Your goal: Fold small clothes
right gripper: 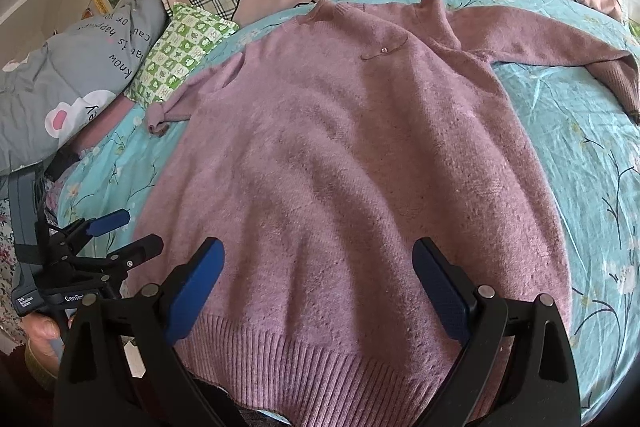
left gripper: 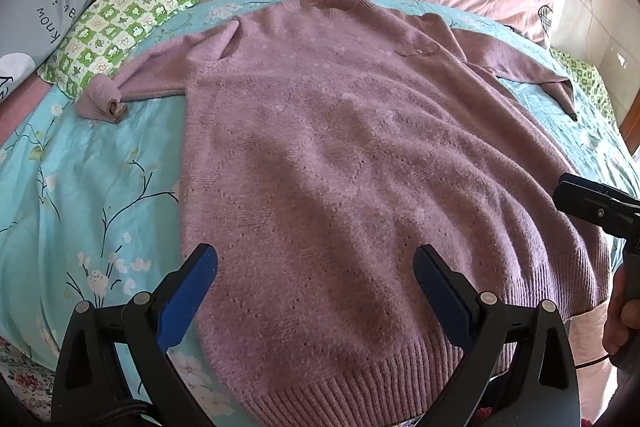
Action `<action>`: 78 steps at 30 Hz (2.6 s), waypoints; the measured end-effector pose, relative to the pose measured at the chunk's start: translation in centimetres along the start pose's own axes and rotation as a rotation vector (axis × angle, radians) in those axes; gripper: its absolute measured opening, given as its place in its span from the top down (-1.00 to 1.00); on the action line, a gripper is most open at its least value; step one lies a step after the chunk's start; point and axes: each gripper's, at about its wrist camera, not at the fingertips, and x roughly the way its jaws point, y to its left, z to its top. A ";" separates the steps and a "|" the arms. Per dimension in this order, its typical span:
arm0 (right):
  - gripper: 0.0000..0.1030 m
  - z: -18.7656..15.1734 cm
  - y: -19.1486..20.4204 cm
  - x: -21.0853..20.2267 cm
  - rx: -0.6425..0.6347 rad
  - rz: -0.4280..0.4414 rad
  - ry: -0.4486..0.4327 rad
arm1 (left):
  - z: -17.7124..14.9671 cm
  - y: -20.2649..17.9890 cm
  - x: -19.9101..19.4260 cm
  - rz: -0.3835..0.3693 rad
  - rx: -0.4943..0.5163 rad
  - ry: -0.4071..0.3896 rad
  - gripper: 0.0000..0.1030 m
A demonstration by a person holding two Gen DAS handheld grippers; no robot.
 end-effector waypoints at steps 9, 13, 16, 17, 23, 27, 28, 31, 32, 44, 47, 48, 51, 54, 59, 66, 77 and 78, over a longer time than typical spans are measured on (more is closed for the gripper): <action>-0.85 0.2 -0.5 0.2 0.022 0.015 -0.006 | 0.6 0.1 0.4 -0.012 -0.001 0.009 -0.92; -0.85 0.5 -1.2 0.3 0.044 0.019 -0.013 | 0.8 0.2 0.6 -0.019 -0.004 0.009 -0.92; -0.85 0.8 -1.9 0.4 0.061 0.022 -0.017 | 1.1 0.2 0.9 -0.022 -0.007 0.038 -0.92; -0.85 0.9 -2.1 0.4 0.068 0.022 -0.019 | 1.1 0.2 1.0 -0.022 -0.007 0.039 -0.92; -0.85 1.7 -4.4 0.0 0.126 0.033 -0.035 | 2.1 0.2 1.6 -0.034 -0.010 0.044 -0.92; -0.85 2.4 -6.3 -0.4 0.171 0.026 -0.049 | 3.0 0.2 2.3 -0.027 -0.002 0.049 -0.92; -0.85 2.7 -6.9 -0.5 0.181 0.019 -0.055 | 3.3 0.2 2.5 -0.021 0.003 0.047 -0.92; -0.85 3.7 -8.8 -1.0 0.216 0.003 -0.071 | 4.4 0.5 3.2 -0.020 -0.001 0.044 -0.92; -0.85 4.1 -9.7 -1.2 0.233 -0.001 -0.078 | 4.8 0.6 3.3 -0.017 0.000 0.043 -0.92; -0.81 10.4 -24.4 -4.8 0.531 -0.073 -0.235 | 11.6 1.8 6.2 0.026 -0.012 0.012 -0.92; -0.61 12.1 -28.4 -5.5 0.610 -0.114 -0.286 | 13.0 2.1 6.9 0.030 -0.031 0.013 -0.92; -0.53 12.7 -29.5 -5.5 0.633 -0.117 -0.296 | 13.3 2.1 7.2 0.029 -0.038 0.015 -0.92; -0.40 14.0 -33.0 -5.3 0.728 -0.078 -0.321 | 14.2 2.1 8.1 0.036 -0.041 0.026 -0.92; -0.38 14.9 -35.8 -4.5 0.818 -0.061 -0.331 | 14.8 1.9 9.2 0.040 -0.038 0.042 -0.92; -0.28 15.6 -39.1 -3.2 0.906 -0.070 -0.340 | 15.7 1.6 11.4 0.053 -0.030 0.067 -0.92; 0.87 16.4 -41.3 -3.6 0.893 -0.193 -0.362 | 15.6 2.6 13.4 0.049 -0.059 0.108 -0.92; 0.88 26.6 -24.4 -7.1 0.222 -0.097 -0.574 | 14.8 4.7 12.7 0.005 -0.120 0.097 -0.92; 0.88 27.1 -22.1 -5.9 0.168 -0.030 -0.545 | 14.6 4.9 12.5 0.001 -0.124 0.094 -0.92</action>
